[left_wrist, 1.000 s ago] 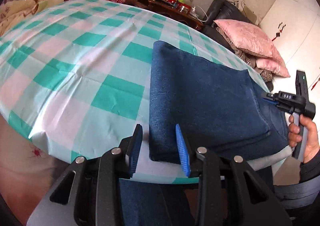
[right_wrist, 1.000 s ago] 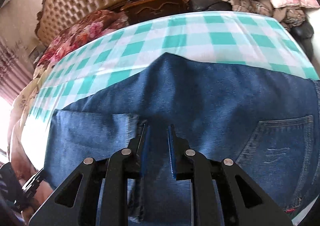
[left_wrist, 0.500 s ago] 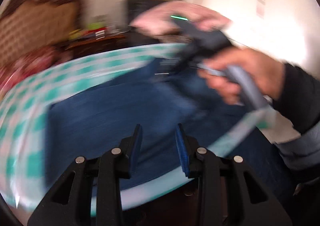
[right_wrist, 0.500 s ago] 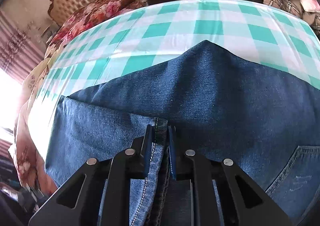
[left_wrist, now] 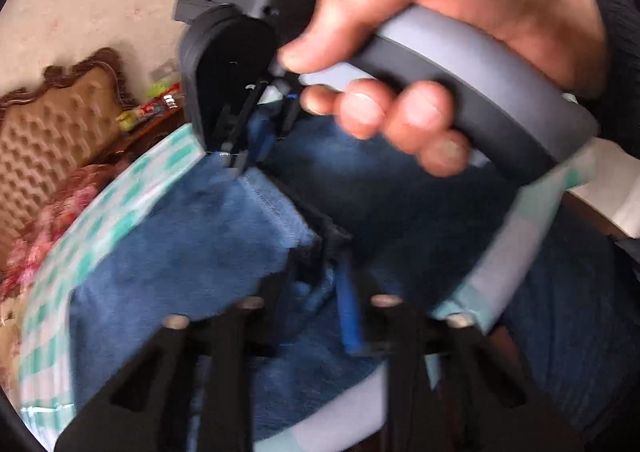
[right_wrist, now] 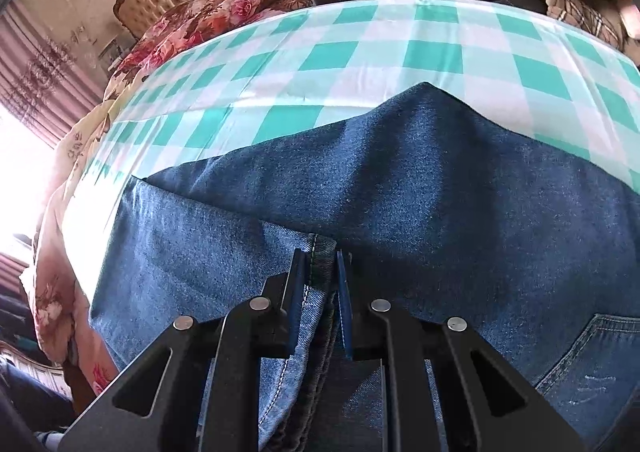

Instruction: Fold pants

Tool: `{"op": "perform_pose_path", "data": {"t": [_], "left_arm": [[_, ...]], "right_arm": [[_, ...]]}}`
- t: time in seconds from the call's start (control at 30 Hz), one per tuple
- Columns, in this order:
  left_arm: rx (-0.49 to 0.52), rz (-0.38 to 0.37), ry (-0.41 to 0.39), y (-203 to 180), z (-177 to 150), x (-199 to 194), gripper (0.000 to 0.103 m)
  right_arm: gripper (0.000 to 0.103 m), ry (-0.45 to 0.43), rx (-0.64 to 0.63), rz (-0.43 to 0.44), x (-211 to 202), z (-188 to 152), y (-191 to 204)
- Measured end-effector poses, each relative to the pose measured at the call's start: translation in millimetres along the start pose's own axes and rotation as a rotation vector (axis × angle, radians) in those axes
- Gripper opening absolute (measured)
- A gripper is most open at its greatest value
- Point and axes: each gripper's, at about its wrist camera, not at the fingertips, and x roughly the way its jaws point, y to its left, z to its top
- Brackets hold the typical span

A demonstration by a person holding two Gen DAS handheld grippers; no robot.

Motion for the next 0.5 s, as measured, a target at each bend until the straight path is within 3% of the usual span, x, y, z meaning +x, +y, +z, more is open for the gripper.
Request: {"op": "perform_pose_path", "data": {"t": [0.13, 0.27, 0.37, 0.4, 0.5], "left_arm": [[0.004, 0.002, 0.001, 2, 2, -4, 0.013], [-0.021, -0.062, 0.003, 2, -1, -2, 0.034], [-0.204, -0.141, -0.06, 31, -4, -31, 0.041], [-0.272, -0.135, -0.073, 46, -9, -41, 0.041], [-0.509, -0.029, -0.093, 108, -41, -68, 0.037]], "right_arm": [[0.01, -0.036, -0.034, -0.031, -6, 2, 10], [0.011, -0.038, -0.067, -0.087, 3, -4, 14], [0.012, -0.081, -0.058, -0.131, -6, -4, 17], [0.021, -0.117, -0.051, -0.16, -15, -5, 20], [0.036, -0.227, -0.027, -0.222, -44, -14, 32]]}}
